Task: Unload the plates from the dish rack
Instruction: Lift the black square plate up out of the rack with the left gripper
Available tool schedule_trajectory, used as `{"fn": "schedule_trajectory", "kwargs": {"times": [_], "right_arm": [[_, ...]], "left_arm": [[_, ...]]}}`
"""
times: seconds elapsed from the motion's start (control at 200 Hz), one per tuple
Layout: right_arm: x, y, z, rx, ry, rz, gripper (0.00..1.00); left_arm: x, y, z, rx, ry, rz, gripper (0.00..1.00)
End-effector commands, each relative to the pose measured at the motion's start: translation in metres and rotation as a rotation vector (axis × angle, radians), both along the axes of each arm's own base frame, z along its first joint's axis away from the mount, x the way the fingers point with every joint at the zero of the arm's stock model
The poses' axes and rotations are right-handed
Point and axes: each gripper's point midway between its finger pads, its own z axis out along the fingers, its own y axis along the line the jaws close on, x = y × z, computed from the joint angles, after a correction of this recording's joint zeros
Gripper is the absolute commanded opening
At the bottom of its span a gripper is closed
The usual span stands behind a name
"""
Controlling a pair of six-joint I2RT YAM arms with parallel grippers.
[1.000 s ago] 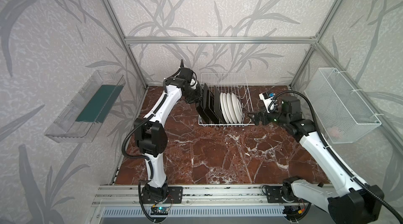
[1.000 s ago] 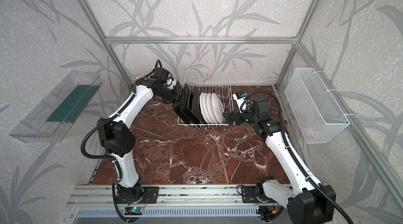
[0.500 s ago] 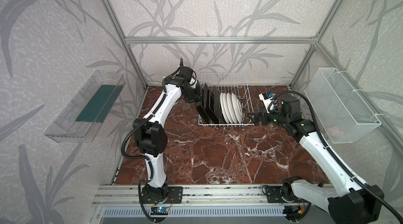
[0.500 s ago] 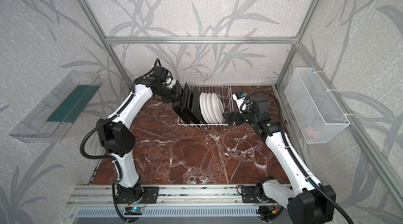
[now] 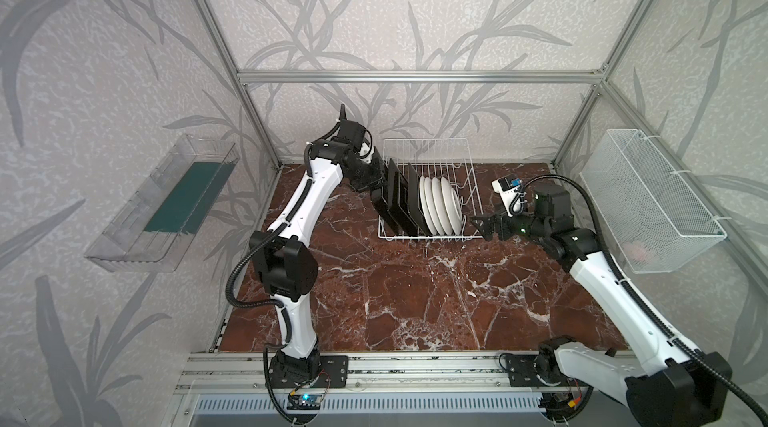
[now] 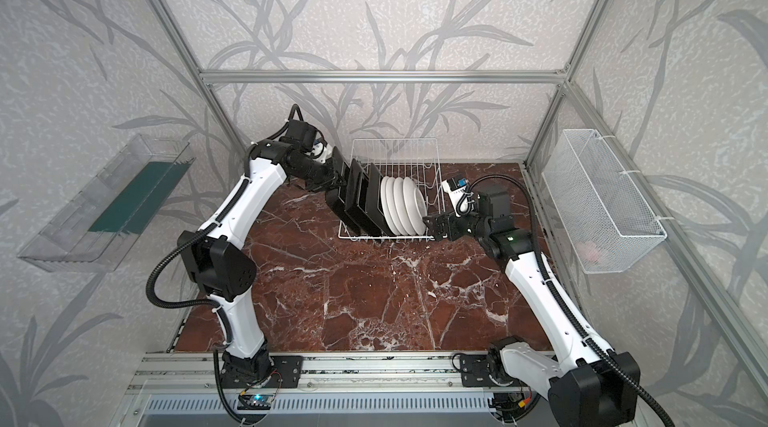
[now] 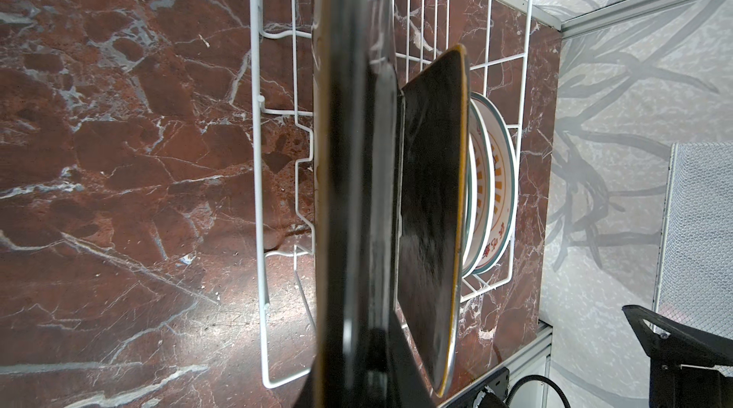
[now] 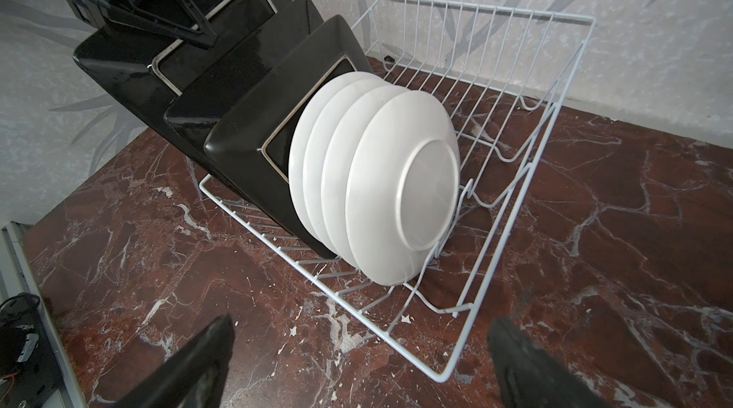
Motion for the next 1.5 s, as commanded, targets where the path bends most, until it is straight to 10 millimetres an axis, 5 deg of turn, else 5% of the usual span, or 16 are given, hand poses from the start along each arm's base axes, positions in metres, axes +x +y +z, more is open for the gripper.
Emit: {"fn": "schedule_trajectory", "kwargs": {"times": [0.0, 0.515, 1.11, 1.494], "right_arm": [[-0.002, 0.001, 0.007, 0.011, -0.031, 0.001, 0.99], [-0.005, 0.002, 0.007, 0.025, -0.037, -0.003, 0.99], [0.0, -0.001, 0.008, 0.02, -0.024, -0.039, 0.99], [0.002, 0.004, 0.038, 0.087, -0.045, -0.038, 0.99]], "left_arm": [[-0.005, 0.009, 0.072, -0.028, -0.193, 0.021, 0.0], [-0.01, 0.019, 0.088, -0.031, -0.236, 0.053, 0.0], [-0.019, 0.046, 0.134, 0.012, -0.403, 0.126, 0.0], [-0.026, 0.067, 0.163, 0.173, -0.558, 0.108, 0.0]]}}
